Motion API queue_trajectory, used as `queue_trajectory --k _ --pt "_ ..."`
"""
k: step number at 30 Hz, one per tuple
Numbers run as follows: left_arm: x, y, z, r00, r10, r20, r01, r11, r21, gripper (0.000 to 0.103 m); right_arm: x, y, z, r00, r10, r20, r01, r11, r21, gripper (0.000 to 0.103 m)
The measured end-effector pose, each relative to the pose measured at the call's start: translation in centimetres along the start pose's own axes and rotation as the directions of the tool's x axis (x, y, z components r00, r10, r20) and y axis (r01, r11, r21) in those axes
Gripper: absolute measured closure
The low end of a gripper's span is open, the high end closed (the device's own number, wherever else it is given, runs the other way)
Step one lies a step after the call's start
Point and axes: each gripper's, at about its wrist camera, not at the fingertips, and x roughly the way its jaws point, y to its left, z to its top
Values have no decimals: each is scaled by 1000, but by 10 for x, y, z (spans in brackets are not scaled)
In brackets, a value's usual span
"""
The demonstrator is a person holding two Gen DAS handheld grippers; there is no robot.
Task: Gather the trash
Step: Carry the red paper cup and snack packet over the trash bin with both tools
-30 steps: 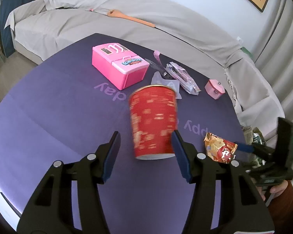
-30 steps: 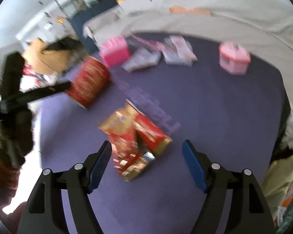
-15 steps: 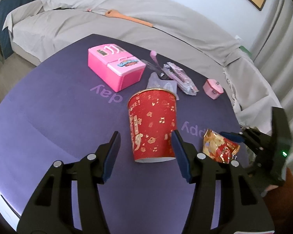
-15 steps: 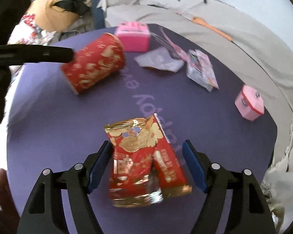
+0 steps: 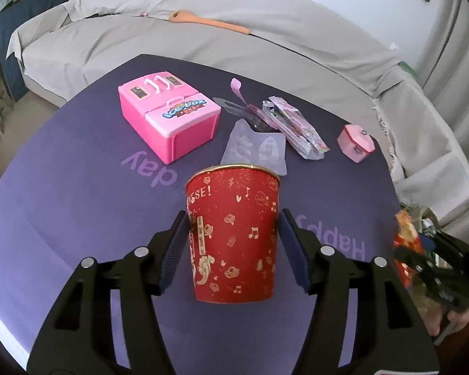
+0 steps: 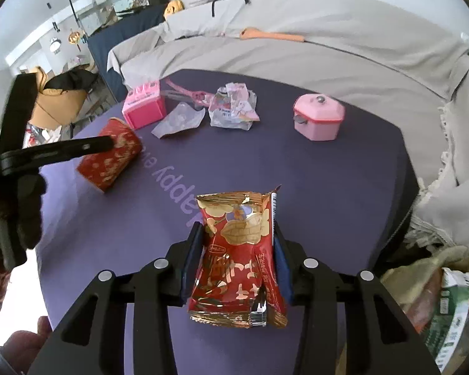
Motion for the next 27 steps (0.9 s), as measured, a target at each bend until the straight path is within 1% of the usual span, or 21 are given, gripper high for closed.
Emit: queue_trajectory --k 2,6,10,13,16,18,19,20,22,24,25,27 --pt "4 -4 4 1000 21 -5 -21 1000 11 47 -8 3 -3 1000 -7 18 8 1000 -9 63" --pt "10 -5 8 999 24 -29 -23 1000 1 45 -20 8 -11 999 -22 40 24 999 -43 63" --pt "13 -9 9 998 34 -43 -33 999 18 45 -26 2 -15 998 -35 48 36 999 -24 63" --pt "8 -15 11 999 0 -50 1 1000 21 49 -41 -5 -17 996 -45 76 45 999 3 63" --pt "-8 -26 13 1000 -9 -14 10 1000 20 50 -68 -9 -16 989 -65 131 63 998 16 63" --pt "-23 -40 16 999 -34 20 33 999 30 50 -92 -15 -16 980 -85 181 81 996 28 63" --pt "-36 -51 19 997 -50 51 48 998 42 50 -101 -18 -15 975 -96 199 91 995 31 63" --pt "-45 -60 21 996 -62 70 59 997 52 50 -116 -22 -15 967 -115 229 109 993 39 63" --pt "-68 -81 26 988 -100 121 91 993 78 50 -140 -31 -14 951 -142 276 131 990 59 63" --pt "-94 -108 30 972 -153 180 134 984 116 50 -167 -42 -15 929 -176 326 156 984 87 63" --pt "-104 -121 30 962 -178 206 152 979 136 50 -177 -47 -17 919 -193 344 169 981 100 63" --pt "-127 -151 31 934 -245 258 200 961 189 50 -202 -59 -22 892 -236 386 202 971 129 63"
